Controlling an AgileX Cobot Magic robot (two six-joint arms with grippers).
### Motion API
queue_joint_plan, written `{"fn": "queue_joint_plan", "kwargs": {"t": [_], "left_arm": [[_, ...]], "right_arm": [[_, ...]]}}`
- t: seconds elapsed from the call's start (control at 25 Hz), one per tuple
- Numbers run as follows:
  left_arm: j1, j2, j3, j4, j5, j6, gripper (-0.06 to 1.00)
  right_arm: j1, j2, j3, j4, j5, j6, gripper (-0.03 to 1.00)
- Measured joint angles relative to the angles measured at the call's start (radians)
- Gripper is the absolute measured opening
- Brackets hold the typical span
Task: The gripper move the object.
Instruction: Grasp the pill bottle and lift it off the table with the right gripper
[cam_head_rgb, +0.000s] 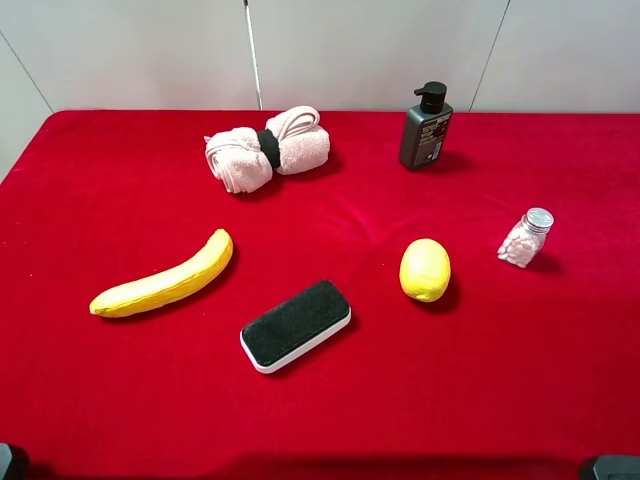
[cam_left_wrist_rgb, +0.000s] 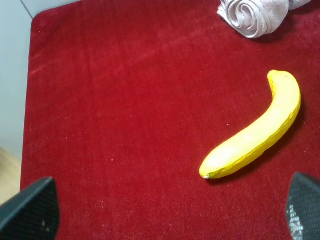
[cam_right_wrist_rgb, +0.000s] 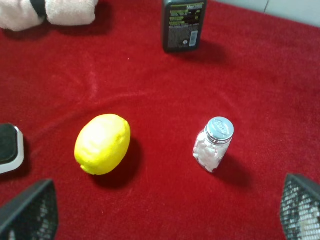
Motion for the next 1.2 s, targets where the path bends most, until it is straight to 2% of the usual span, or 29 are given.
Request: {"fn": "queue_joint_plan", "kwargs": {"t": [0.4,0.72,1.2], "left_arm": [[0.000,0.000,0.000,0.000,0.000,0.000,0.88],[0.000,0.000,0.000,0.000,0.000,0.000,0.88],[0.000,0.000,0.000,0.000,0.000,0.000,0.88]], "right_arm": [[0.000,0.258,-0.004,-0.001,-0.168,0.000,0.69],[0.000,0.518,-0.004,-0.002,-0.337,0.000,0.69],[0.000,0.790,-0.004,-0.007,-0.495,0.000,0.69]]}}
